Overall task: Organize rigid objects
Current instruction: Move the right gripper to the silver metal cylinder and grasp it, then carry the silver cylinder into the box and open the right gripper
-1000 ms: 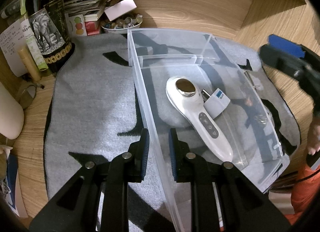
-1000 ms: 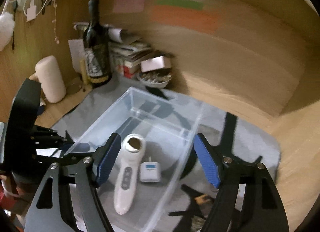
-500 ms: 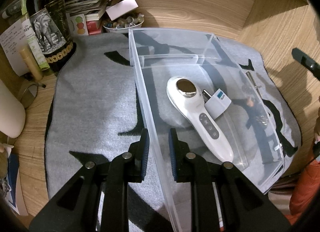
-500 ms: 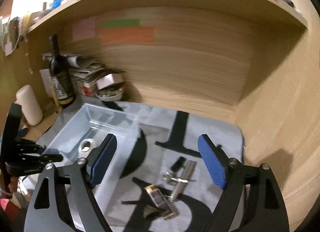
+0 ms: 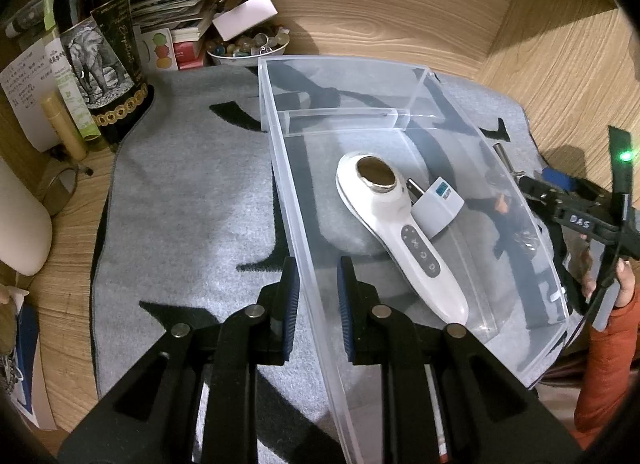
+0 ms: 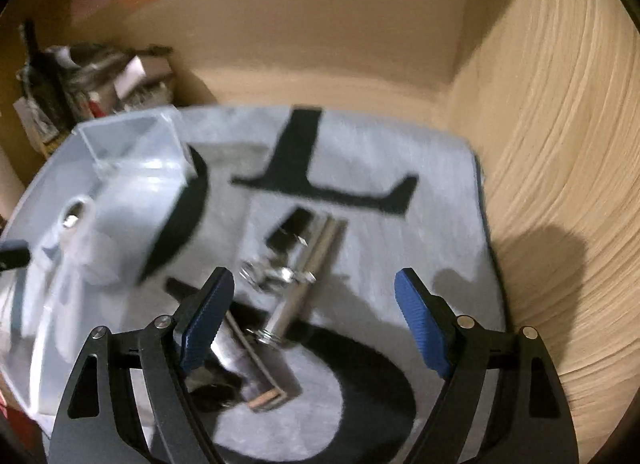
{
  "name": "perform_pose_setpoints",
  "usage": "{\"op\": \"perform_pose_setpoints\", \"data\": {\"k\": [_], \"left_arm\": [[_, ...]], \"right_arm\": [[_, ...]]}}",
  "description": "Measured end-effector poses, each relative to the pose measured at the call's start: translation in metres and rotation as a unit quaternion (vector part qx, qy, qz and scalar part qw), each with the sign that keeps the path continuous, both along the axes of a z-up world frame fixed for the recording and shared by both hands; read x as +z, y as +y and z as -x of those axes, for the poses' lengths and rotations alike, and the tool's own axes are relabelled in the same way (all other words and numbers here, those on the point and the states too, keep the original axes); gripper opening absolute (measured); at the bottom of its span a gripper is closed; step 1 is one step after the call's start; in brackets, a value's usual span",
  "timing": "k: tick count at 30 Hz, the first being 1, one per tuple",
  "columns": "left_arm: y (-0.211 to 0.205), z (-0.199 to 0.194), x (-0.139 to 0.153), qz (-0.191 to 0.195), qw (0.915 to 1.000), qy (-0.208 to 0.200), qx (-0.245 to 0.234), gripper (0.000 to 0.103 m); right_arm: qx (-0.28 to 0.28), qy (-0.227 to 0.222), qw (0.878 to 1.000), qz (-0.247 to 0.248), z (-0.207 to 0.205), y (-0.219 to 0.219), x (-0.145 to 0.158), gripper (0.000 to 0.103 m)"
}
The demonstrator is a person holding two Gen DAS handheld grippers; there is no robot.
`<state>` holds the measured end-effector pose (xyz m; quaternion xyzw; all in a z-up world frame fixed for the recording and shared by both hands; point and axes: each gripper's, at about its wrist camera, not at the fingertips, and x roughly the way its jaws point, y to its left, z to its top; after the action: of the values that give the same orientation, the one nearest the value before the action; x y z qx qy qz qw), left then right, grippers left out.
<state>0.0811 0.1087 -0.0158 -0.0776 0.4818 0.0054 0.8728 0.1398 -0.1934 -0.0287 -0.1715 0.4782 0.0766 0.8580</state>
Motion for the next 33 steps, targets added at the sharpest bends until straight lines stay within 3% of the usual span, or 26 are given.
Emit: {"op": "perform_pose_setpoints", "data": {"k": [3,7,10,13,15,23,33], "left_arm": [[0.0,0.0,0.0,-0.001,1.0,0.0,0.0,0.018],[0.0,0.001,0.0,-0.002,1.0,-0.001,0.0,0.018],[0.0,0.001,0.0,-0.002,1.0,0.0,0.0,0.018],[0.0,0.001,0.0,-0.003,1.0,-0.001,0.0,0.018],[0.0,0.001,0.001,-0.004,1.0,-0.001,0.0,0.018],[0.0,0.001,0.001,-0.004,1.0,-0.001,0.0,0.018],[-0.001,0.001,0.001,-0.004,1.0,-0.001,0.0,0.018]], "right_arm": [[-0.003,0.029,1.0,-0.007,-0.003,-0.006,-0.01,0.06],[0.003,0.039,0.999,-0.008,-0.004,-0.005,-0.018,0.055],[0.006,0.034,0.999,-0.001,-0.005,-0.004,-0.019,0.043],[0.006,0.026,1.0,0.003,-0.007,-0.004,-0.02,0.029],[0.002,0.021,1.0,0.002,-0.007,-0.006,-0.019,0.015],[-0.028,0.004,1.0,-0.006,-0.007,-0.014,-0.001,0.014],[0.021,-0.087,0.996,-0.026,0.01,0.014,0.058,0.014]]}}
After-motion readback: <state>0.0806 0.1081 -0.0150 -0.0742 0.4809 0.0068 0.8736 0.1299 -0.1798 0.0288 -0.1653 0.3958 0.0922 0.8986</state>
